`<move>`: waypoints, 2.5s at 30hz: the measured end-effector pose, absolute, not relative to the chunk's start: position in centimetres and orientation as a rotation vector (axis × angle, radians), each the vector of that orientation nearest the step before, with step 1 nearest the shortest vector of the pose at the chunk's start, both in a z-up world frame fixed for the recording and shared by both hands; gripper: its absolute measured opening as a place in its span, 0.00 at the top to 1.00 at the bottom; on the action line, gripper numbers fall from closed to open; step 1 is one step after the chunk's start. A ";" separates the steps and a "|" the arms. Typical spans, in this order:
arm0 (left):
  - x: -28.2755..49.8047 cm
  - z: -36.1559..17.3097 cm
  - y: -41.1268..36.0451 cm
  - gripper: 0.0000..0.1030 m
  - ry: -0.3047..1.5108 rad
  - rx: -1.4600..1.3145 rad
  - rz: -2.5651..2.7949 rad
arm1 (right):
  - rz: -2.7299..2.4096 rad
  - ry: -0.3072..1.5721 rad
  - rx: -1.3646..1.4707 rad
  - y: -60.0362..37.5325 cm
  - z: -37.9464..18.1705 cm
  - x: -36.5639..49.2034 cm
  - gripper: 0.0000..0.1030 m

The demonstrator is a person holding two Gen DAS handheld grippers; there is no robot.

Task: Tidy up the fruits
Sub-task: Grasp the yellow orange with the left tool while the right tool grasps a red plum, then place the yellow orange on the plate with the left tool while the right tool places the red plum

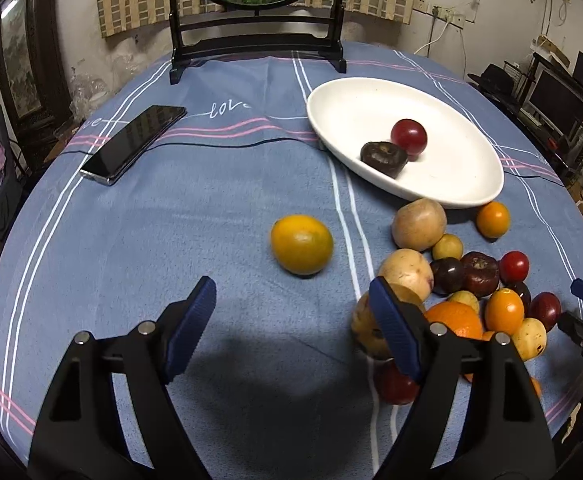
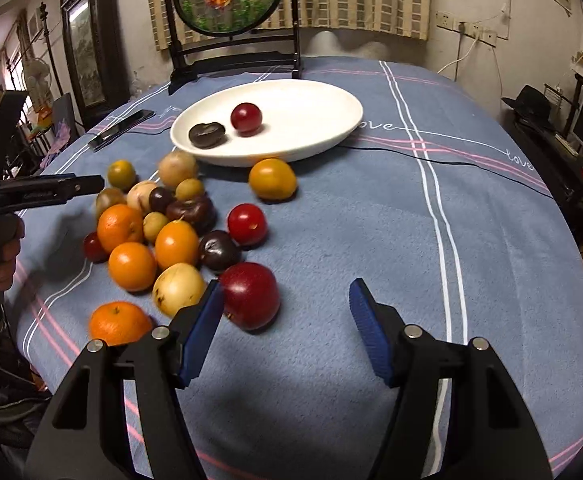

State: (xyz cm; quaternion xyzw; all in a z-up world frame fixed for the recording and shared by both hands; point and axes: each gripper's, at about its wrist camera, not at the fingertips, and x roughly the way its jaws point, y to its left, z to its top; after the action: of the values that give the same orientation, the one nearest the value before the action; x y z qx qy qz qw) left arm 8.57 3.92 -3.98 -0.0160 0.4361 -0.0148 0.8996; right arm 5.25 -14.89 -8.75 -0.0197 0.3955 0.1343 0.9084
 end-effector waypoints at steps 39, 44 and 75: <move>14.0 -6.6 3.8 0.60 0.995 -0.132 -0.054 | 0.317 0.880 -0.060 -12.6 -10.8 7.2 0.62; 12.9 -5.4 3.5 0.60 0.954 -0.099 -0.058 | 0.303 0.847 -0.053 -13.5 -9.6 6.9 0.62; 19.5 -1.9 -2.5 0.60 0.882 0.011 -0.156 | 0.316 0.780 -0.115 -10.8 -5.1 21.2 0.62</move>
State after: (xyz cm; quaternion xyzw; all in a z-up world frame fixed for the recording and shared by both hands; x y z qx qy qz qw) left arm 19.51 -2.53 -1.85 0.0053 0.4264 -0.0752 0.9014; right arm 21.23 -10.82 -5.13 -0.0558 0.3785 0.1532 0.9111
